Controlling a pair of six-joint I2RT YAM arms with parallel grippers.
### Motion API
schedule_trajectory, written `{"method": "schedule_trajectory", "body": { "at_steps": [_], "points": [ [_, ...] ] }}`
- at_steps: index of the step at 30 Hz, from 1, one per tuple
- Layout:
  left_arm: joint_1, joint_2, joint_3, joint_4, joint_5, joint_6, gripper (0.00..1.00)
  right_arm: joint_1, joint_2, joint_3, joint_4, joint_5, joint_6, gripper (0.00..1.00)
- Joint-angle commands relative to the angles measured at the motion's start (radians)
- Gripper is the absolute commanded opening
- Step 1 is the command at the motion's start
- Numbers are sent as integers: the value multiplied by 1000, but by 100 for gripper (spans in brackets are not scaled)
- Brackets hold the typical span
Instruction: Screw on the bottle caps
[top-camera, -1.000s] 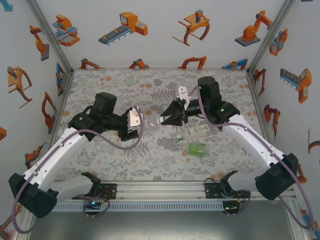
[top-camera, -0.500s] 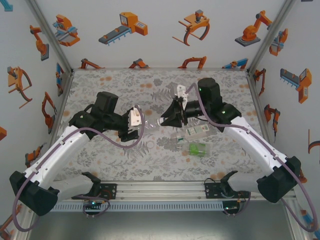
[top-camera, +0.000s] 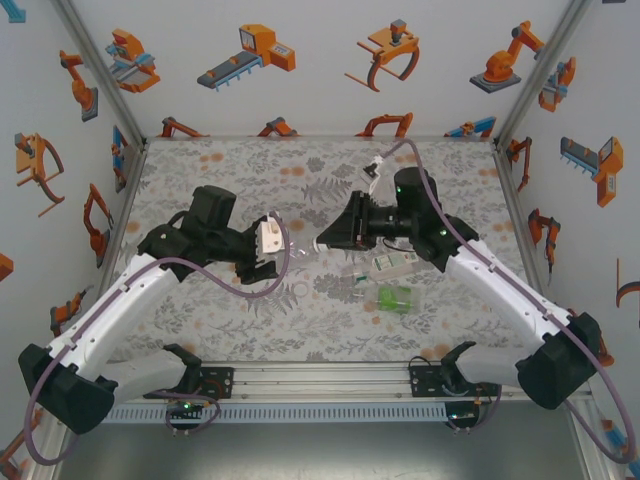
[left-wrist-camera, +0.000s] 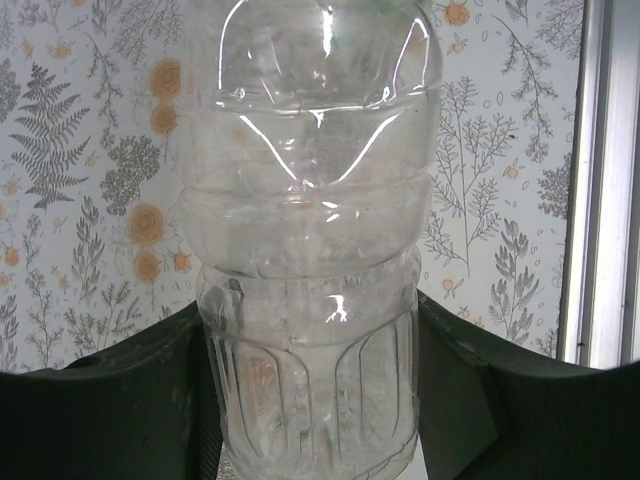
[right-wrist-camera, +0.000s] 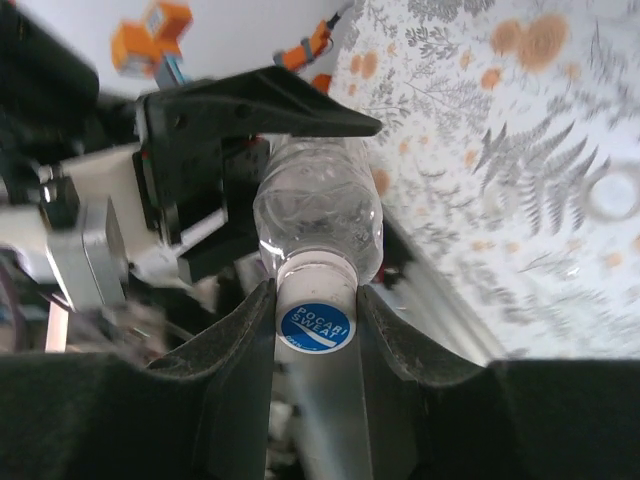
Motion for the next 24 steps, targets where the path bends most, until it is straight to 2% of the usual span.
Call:
{"method": "schedule_trajectory", "body": {
  "at_steps": [1, 3, 6, 8, 10, 11, 15, 17, 21, 24],
  "points": [
    [-10, -21, 6, 214, 34, -59, 0, 27, -32, -80, -48, 45, 436, 0],
    [-10, -21, 5, 220, 29, -62, 0, 33, -26, -115, -38, 35, 548, 0],
    [-10, -22, 2, 222, 29, -58, 0, 33, -25, -195, 104, 21, 706, 0],
    [-10, -25, -2, 220, 29, -53, 0, 33, -13, -182, 88, 2, 684, 0],
    [-10, -30, -8, 219, 29, -48, 0, 33, 3, -114, -15, -14, 585, 2],
    [-10, -32, -11, 220, 26, -48, 0, 33, 9, -78, -51, -22, 531, 9],
    [-9, -35, -20, 211, 24, -50, 0, 13, 9, 36, -172, -3, 359, 51],
    [-9, -41, -26, 211, 24, -57, 0, -13, 1, 72, -218, 6, 291, 63],
    [-8, -56, -35, 216, 24, -71, 0, -92, -26, 122, -299, 13, 143, 75],
    [-8, -65, -38, 210, 25, -80, 0, -144, -34, 192, -393, 27, -97, 75]
  ]
}}
